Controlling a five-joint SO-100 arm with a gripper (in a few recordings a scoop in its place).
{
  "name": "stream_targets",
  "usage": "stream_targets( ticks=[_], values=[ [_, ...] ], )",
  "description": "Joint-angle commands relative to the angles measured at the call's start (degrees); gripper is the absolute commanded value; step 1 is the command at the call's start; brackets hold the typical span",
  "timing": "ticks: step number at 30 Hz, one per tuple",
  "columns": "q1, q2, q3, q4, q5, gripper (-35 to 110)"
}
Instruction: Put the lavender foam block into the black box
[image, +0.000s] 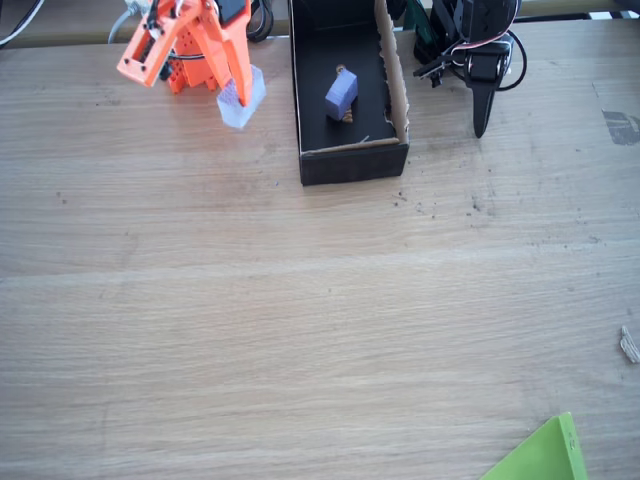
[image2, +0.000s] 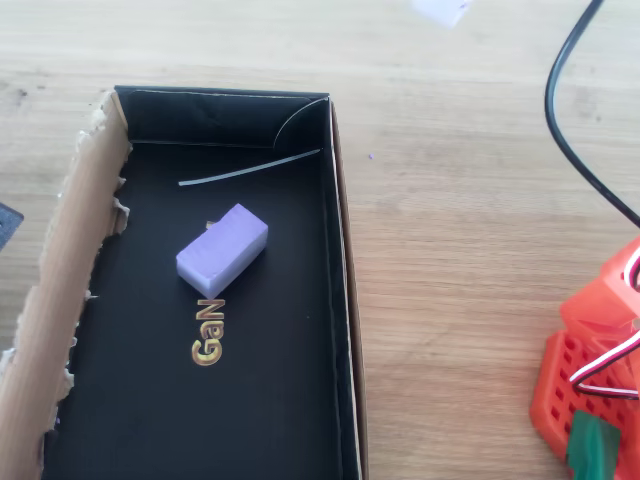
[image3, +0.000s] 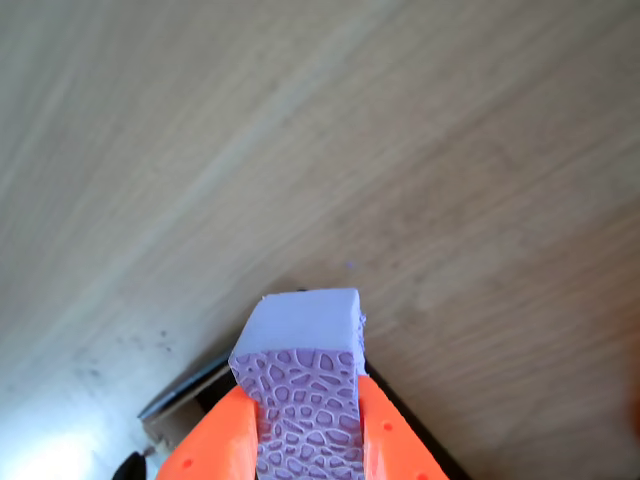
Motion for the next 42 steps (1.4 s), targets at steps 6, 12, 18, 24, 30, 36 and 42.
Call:
stream_targets(
  ticks=[6,12,18,24,30,36,42],
  values=[
    [-1.67,1.49,-1.85,-0.53,2.20,0],
    [-10.90,-0.62,-2.29,-4.22,-0.09,0],
    [-27.25,-3.78,-4.04,-8.35,-0.70,0],
    [-37.18,-7.65,-4.48,-14.06,2.20,0],
    [-40.25,-9.49,-5.71,-13.71,2.20,0],
    [-39.02,-10.28,-3.52,-15.03,1.23,8],
    [-36.47,-15.21,-2.81,-18.02,-1.05,41]
  ],
)
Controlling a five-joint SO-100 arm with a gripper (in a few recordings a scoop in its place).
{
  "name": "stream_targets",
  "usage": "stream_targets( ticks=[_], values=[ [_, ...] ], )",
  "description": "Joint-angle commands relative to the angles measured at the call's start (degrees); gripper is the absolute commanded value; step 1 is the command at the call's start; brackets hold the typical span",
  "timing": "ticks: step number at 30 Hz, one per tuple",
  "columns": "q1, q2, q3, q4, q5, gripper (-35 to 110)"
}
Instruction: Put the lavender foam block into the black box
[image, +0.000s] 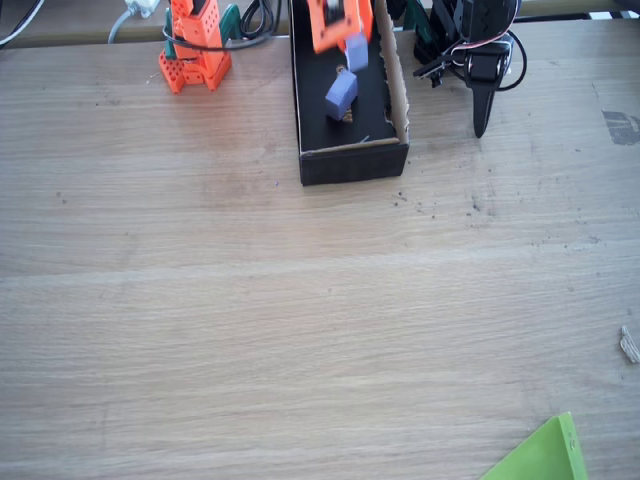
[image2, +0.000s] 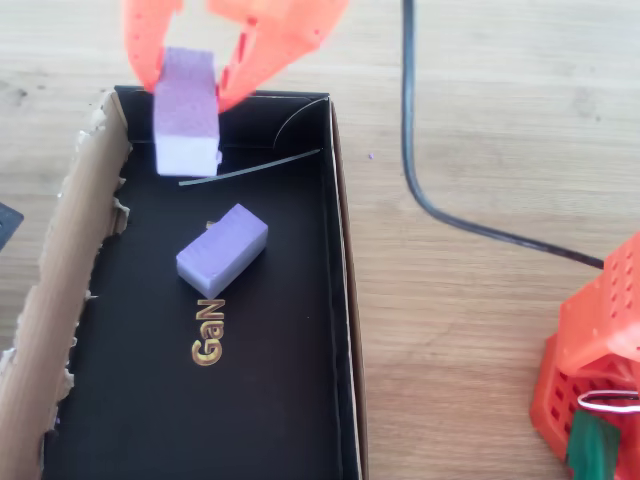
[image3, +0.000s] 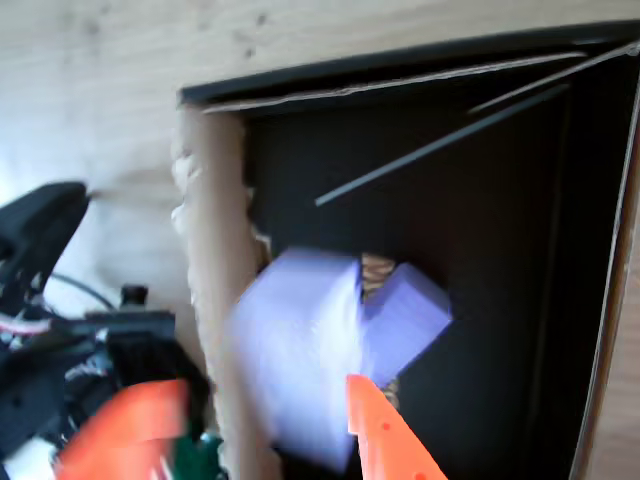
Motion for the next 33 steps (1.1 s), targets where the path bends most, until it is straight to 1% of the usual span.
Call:
stream_targets(
  ticks=[1,6,7,9,14,17,22,23,24,26,27,29,30,33],
  values=[
    [1.58,0.44,0.70,-1.41,0.62,41],
    [1.67,1.32,0.88,-1.67,0.97,40],
    [1.85,1.49,0.88,-1.67,0.97,37],
    [2.02,1.67,0.88,-1.58,0.70,35],
    [2.55,4.13,0.97,0.00,0.35,37],
    [2.11,8.79,-0.44,3.87,0.53,38],
    [1.67,21.36,-3.69,13.10,1.49,40],
    [2.37,23.91,-3.69,14.33,1.32,39],
    [3.52,26.28,-3.25,15.38,1.23,35],
    [9.76,30.85,-0.62,16.00,0.70,25],
    [14.06,33.57,1.49,15.73,0.00,16],
    [25.58,39.37,6.59,15.12,-0.79,1],
    [31.82,42.01,9.23,14.85,-2.11,0],
    [50.45,49.39,18.72,9.23,-6.94,0]
  ],
)
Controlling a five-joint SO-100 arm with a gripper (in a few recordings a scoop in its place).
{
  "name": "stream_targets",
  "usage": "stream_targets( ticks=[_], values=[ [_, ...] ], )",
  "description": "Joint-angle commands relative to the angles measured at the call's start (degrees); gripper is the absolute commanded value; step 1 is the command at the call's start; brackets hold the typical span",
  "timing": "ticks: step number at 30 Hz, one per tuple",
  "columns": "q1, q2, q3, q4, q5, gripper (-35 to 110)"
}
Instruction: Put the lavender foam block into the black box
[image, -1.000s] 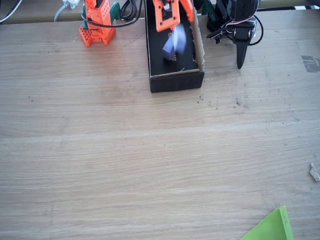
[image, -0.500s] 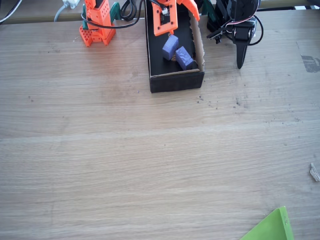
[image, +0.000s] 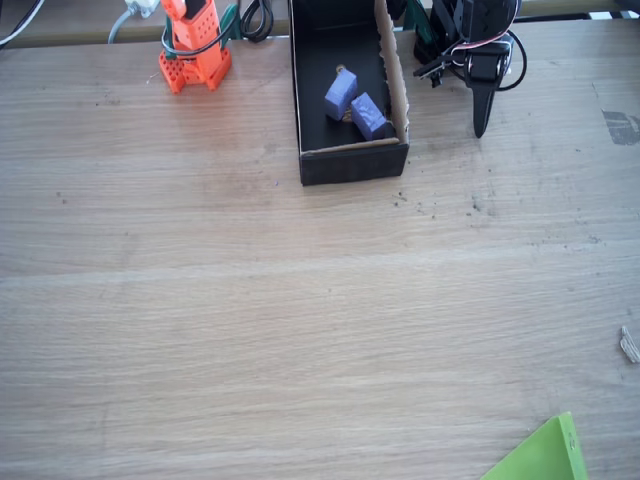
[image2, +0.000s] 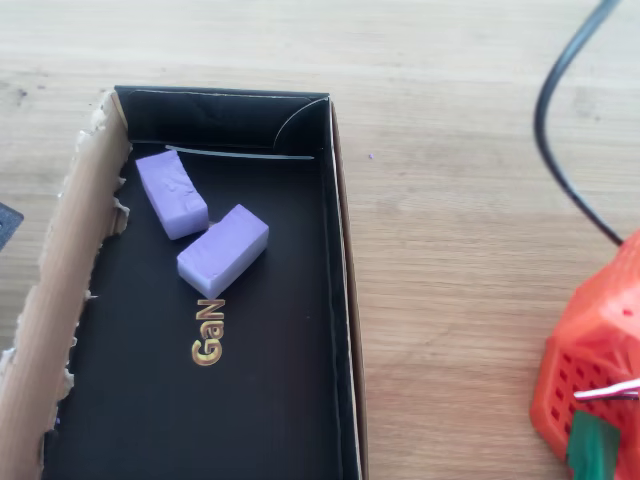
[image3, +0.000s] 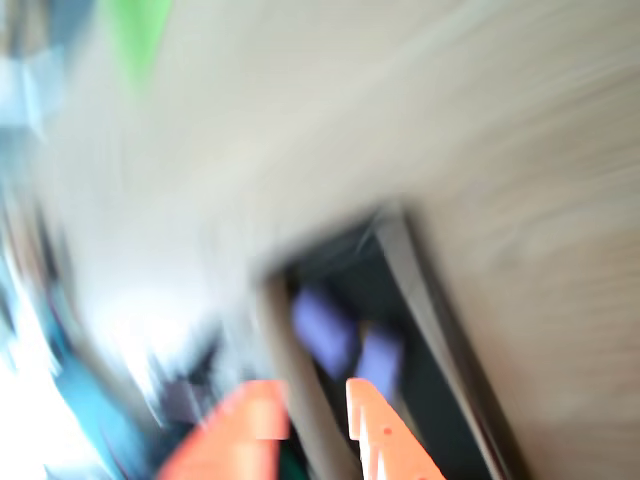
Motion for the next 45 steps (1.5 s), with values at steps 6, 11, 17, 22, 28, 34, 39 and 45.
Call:
stream_targets(
  ticks=[6,11,17,22,28,34,39,45],
  values=[
    [37.53,13.27,29.44,-24.70,-4.39,0],
    [31.29,6.15,45.35,-43.07,-2.20,0],
    [27.25,5.10,68.73,-67.32,1.76,0],
    [27.95,3.25,74.97,-72.95,2.55,0],
    [28.21,27.16,85.08,-60.29,1.41,0],
    [30.50,33.57,85.17,-46.41,2.37,0],
    [30.85,34.10,85.17,-41.13,-1.23,0],
    [31.99,33.31,85.17,-38.58,1.76,0]
  ],
)
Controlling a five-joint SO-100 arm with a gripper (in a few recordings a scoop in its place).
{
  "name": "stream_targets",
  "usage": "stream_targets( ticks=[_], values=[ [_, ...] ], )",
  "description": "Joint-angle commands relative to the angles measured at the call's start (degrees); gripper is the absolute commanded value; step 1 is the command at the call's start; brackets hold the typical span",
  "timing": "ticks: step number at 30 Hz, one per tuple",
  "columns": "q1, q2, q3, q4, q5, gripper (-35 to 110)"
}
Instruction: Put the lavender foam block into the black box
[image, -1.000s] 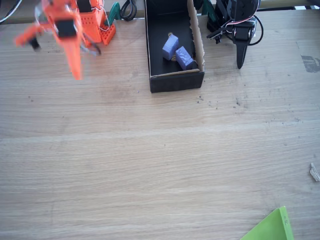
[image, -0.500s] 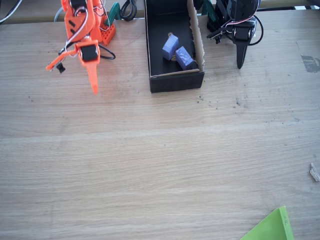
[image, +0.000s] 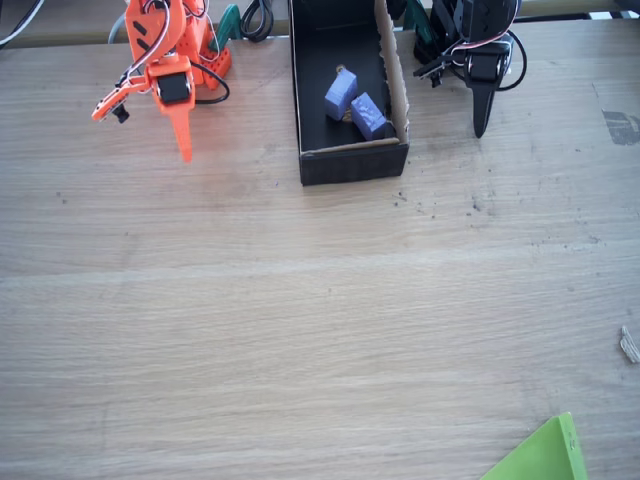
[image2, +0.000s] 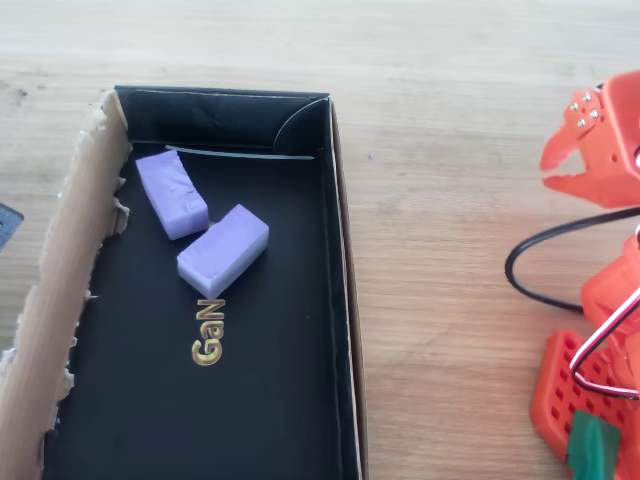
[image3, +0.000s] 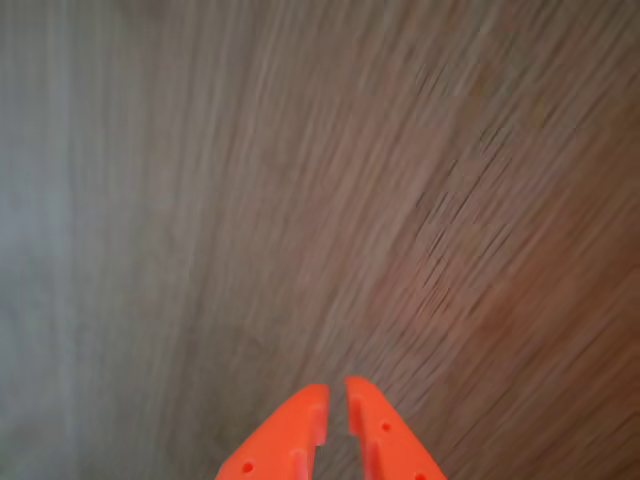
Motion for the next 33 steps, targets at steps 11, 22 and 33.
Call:
stream_targets(
  ticks=[11,22,33],
  values=[
    [-3.34,6.59,0.18,3.60,-2.90,0],
    [-5.71,10.72,0.18,6.42,-5.45,0],
    [-7.12,14.24,0.18,11.87,-5.98,0]
  ],
)
